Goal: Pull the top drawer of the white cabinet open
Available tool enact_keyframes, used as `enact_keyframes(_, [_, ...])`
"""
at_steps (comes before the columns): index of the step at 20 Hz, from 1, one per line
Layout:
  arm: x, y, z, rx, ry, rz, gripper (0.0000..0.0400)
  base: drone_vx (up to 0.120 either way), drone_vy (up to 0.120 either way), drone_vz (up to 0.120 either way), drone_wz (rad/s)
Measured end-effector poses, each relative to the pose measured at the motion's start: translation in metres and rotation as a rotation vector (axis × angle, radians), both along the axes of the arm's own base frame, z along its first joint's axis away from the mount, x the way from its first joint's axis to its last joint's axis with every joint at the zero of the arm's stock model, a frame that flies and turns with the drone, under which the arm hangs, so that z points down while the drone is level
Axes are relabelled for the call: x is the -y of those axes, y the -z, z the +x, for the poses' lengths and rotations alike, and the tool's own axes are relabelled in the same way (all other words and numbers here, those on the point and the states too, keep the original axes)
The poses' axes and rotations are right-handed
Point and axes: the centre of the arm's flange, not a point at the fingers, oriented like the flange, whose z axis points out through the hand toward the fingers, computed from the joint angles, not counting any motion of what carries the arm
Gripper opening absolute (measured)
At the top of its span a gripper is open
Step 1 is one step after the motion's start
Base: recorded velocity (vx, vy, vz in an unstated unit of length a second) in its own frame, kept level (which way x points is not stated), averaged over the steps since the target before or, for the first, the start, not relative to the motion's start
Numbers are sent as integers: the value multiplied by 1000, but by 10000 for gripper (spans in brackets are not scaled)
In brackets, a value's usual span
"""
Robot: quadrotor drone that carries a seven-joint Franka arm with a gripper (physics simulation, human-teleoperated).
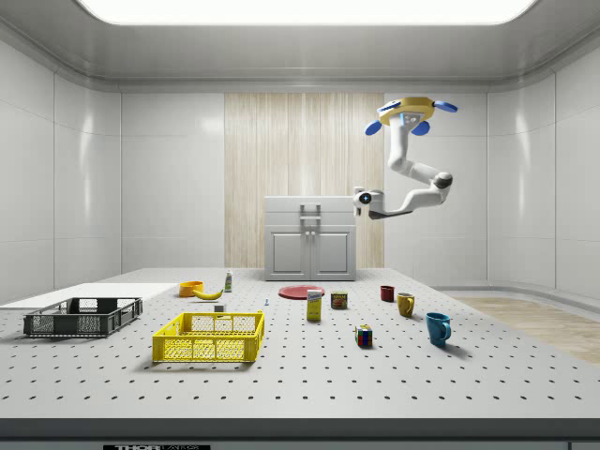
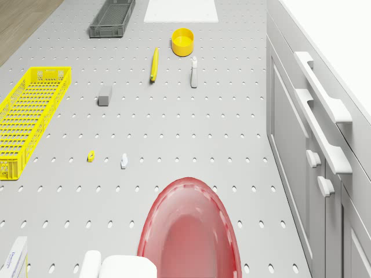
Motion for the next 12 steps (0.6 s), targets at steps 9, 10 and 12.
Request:
enact_keyframes(9, [0,0,0,0,0,0,305,120,0,0,0])
enact_keyframes(10, [0,0,0,0,0,0,305,120,0,0,0])
enact_keyframes(12, [0,0,0,0,0,0,305,120,0,0,0])
